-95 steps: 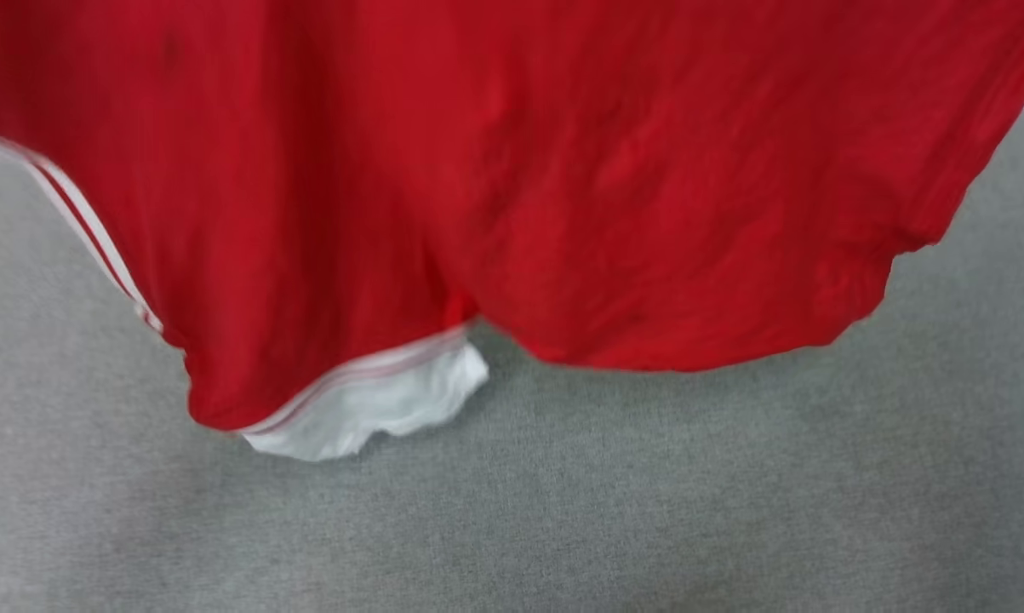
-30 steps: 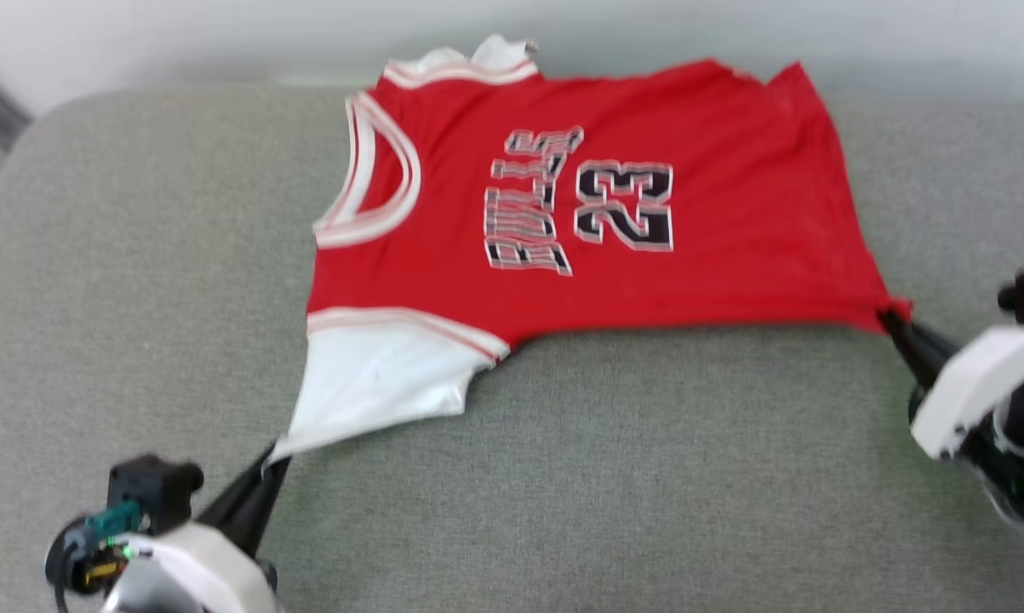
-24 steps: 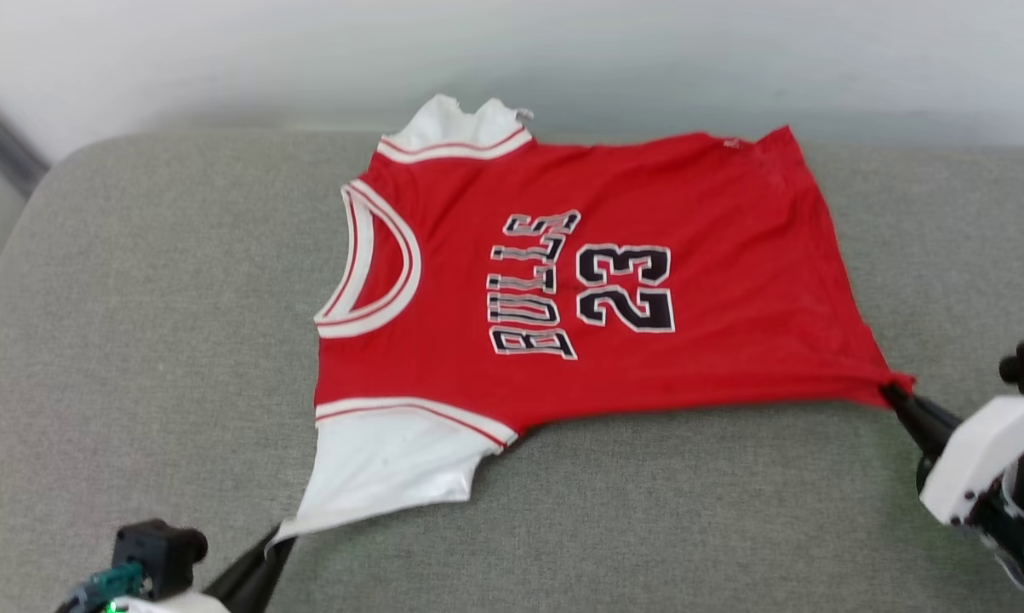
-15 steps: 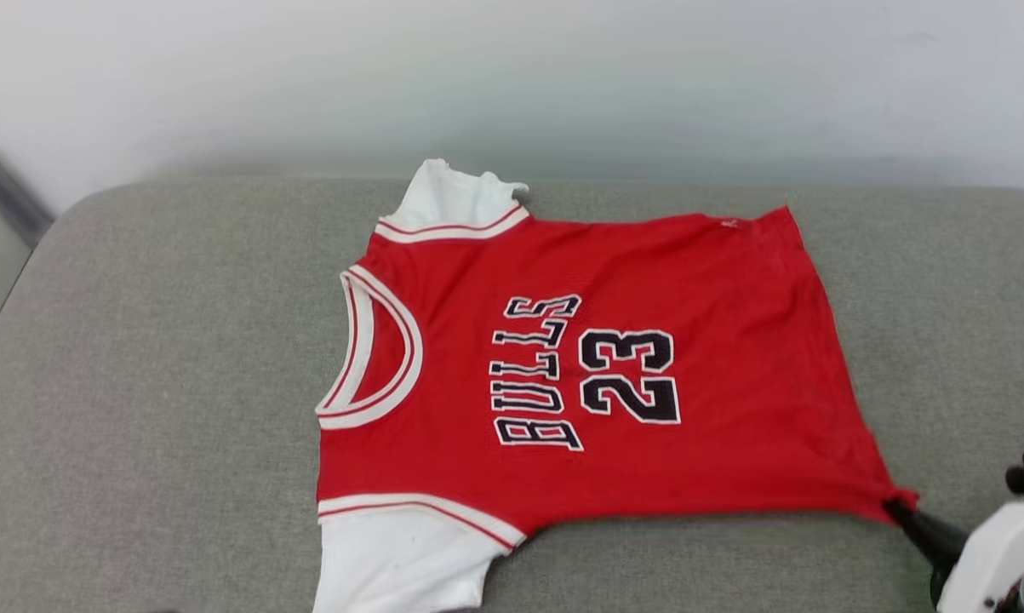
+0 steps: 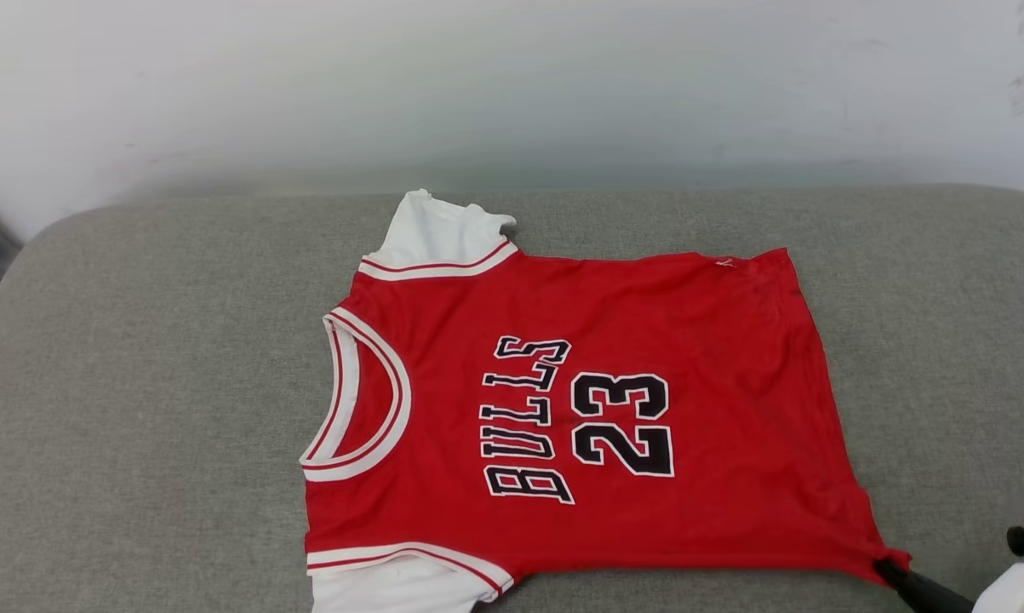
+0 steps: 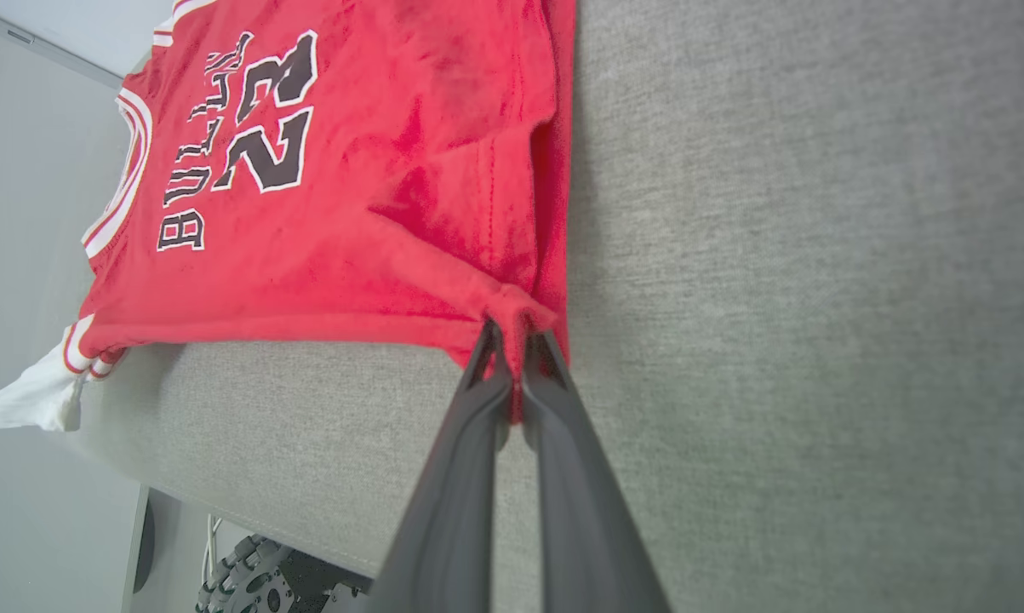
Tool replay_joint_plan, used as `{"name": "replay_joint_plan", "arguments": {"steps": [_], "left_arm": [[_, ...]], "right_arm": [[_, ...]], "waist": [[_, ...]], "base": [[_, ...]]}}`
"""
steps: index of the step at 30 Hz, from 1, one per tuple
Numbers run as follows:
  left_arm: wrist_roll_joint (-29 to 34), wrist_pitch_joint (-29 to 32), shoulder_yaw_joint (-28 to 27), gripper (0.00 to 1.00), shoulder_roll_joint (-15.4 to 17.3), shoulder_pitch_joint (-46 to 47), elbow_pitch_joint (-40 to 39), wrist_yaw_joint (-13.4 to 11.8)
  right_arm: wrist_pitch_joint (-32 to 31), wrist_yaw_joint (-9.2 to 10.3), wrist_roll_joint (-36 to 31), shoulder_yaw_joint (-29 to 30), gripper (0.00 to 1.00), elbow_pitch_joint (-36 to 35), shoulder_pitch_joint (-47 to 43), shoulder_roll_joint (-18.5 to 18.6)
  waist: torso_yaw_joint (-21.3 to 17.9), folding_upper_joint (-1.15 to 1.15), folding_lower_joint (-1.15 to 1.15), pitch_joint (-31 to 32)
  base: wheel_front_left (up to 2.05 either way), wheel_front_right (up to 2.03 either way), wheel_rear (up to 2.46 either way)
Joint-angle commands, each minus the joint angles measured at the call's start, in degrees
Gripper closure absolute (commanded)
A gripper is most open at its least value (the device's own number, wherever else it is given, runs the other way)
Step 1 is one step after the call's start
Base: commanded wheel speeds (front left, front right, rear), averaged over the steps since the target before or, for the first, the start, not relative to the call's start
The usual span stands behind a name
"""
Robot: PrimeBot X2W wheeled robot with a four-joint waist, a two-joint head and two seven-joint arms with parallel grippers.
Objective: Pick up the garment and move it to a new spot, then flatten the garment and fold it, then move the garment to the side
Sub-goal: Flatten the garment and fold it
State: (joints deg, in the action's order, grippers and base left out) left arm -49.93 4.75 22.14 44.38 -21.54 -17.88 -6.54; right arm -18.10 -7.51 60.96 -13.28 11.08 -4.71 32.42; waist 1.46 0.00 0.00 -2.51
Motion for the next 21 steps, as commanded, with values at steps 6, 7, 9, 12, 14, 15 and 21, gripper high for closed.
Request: {"name": "replay_joint_plan", "arguments": {"steps": [6,7,9,12,14,15,21], "left_arm": [[2.3,-2.8,-1.9,1.0,0.1,5.0,-1.2,0.7],[2.5,-3.1,-2.0,1.0,-0.1,6.1,-1.4,0.9],[2.9,-3.4,-2.5,1.0,-0.5,8.6,-1.7,1.2],[3.9,-3.0,-2.7,1.0,-0.7,12.8,-1.0,1.8],[4.6,-2.9,-2.8,1.0,-1.1,16.0,0.2,2.0],[4.9,-2.7,-2.7,1.0,-1.3,17.6,0.9,2.3],[6.2,-1.1,-1.6,1.0,-2.9,27.2,6.5,3.8]], "right_arm": [[-2.0,0.04,-2.1,3.2,1.0,-5.5,1.3,0.1],[-2.5,0.04,-2.3,3.9,1.0,-6.2,1.7,-0.1],[-3.9,0.04,-2.9,5.3,1.0,-7.4,2.8,-0.7],[-6.4,0.04,-5.2,6.4,1.0,-8.5,5.0,-1.2],[-8.0,0.04,-6.6,7.0,1.0,-9.0,7.0,-1.9],[-8.8,0.04,-7.2,7.4,1.0,-9.0,8.1,-2.3],[-14.1,0.04,-11.9,8.7,1.0,-7.5,14.9,-4.8]], "waist": [[-0.5,0.0,0.0,-2.2],[-0.5,0.0,0.0,-2.8],[-0.5,0.0,0.0,-4.1],[-0.7,0.0,0.0,-6.0],[-0.7,0.0,0.0,-7.4],[-0.7,0.0,0.0,-8.2],[-0.8,0.0,0.0,-12.4]], "base": [[0.0,0.0,0.0],[0.0,0.0,0.0],[0.0,0.0,0.0],[0.0,0.0,0.0],[0.0,0.0,0.0],[0.0,0.0,0.0],[0.0,0.0,0.0]]}}
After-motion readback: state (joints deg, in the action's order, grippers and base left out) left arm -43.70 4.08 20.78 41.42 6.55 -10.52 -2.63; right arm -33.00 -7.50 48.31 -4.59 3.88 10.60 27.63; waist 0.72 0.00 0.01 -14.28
